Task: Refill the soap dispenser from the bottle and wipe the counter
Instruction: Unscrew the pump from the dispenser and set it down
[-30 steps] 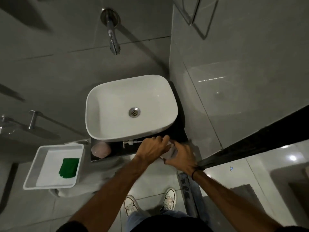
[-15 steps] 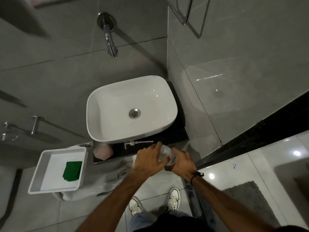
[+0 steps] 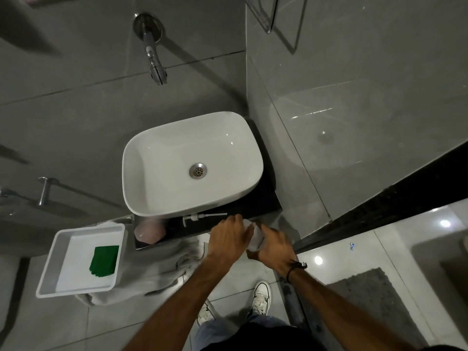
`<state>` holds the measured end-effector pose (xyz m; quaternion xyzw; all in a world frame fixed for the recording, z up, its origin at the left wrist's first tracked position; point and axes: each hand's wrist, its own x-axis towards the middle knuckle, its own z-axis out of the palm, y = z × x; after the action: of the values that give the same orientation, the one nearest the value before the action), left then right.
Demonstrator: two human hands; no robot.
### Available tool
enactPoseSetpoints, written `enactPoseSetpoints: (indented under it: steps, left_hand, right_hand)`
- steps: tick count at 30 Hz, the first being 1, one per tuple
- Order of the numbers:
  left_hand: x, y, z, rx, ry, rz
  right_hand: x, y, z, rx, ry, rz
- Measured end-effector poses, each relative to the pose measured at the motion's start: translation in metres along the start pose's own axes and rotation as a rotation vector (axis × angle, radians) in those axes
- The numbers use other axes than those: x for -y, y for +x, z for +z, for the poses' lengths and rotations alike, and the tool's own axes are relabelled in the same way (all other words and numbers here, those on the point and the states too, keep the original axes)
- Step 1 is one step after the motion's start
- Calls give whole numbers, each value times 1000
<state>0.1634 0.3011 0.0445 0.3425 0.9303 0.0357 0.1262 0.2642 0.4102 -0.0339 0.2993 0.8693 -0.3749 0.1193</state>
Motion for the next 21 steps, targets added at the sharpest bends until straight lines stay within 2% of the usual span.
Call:
enactPoseSetpoints:
  steps: [2, 5, 9, 14, 17, 21]
  left_hand:
    - [-7, 6, -6, 5, 71, -117]
    - [-12, 13, -11, 5, 105, -193]
    - [-8, 20, -2, 27, 62, -129]
    - [2, 21, 15, 12, -218, -81]
    - [8, 23, 24, 0, -482, -51]
    - [17, 32, 27, -193, -732, -144]
  right_hand:
    - [-2, 1, 0, -8, 8, 4]
    - [0, 0, -10, 3, 8, 8]
    - [-4, 3, -14, 12, 0, 14]
    - [-14, 2, -11, -22, 7, -27]
    - [-14, 3, -12, -11, 15, -35]
    - [-20, 4, -15, 18, 41, -7]
